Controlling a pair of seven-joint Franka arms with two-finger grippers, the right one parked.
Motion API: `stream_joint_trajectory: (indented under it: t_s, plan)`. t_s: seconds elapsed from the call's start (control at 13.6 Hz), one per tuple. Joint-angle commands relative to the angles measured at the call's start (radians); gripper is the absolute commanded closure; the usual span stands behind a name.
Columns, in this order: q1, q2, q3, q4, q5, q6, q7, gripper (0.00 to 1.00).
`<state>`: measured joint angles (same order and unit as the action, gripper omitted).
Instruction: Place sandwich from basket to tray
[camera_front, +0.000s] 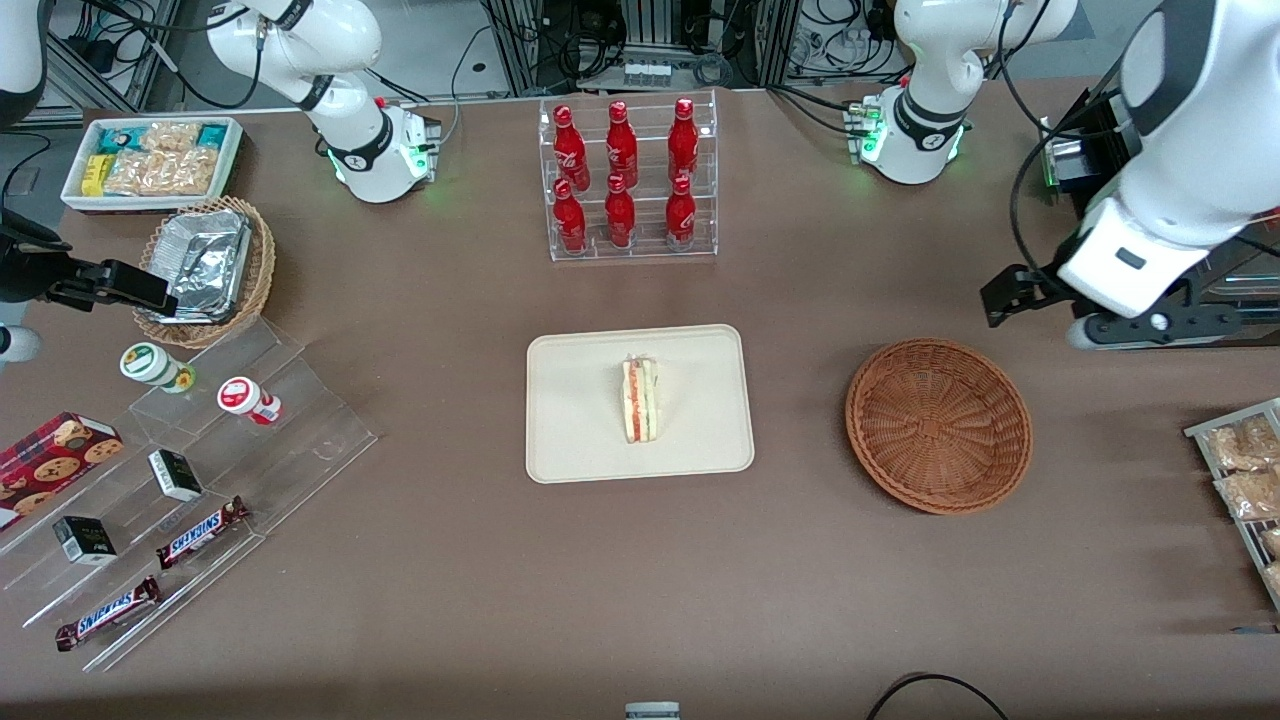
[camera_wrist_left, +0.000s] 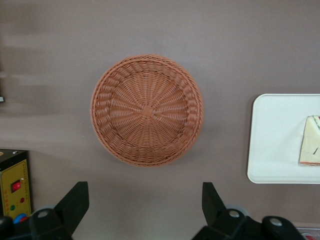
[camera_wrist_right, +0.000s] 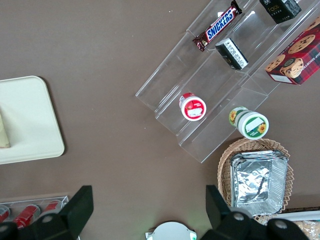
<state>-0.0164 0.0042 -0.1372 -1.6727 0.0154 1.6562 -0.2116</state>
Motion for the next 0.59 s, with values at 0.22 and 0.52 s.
stream_joint_trajectory:
  t_s: [0.22, 0.52]
  plan:
    - [-0.063, -0.012, 0.107, 0.017, -0.018, 0.011, 0.057, 0.0]
    - [-0.063, 0.035, 0.107, 0.076, -0.005, 0.007, 0.055, 0.0]
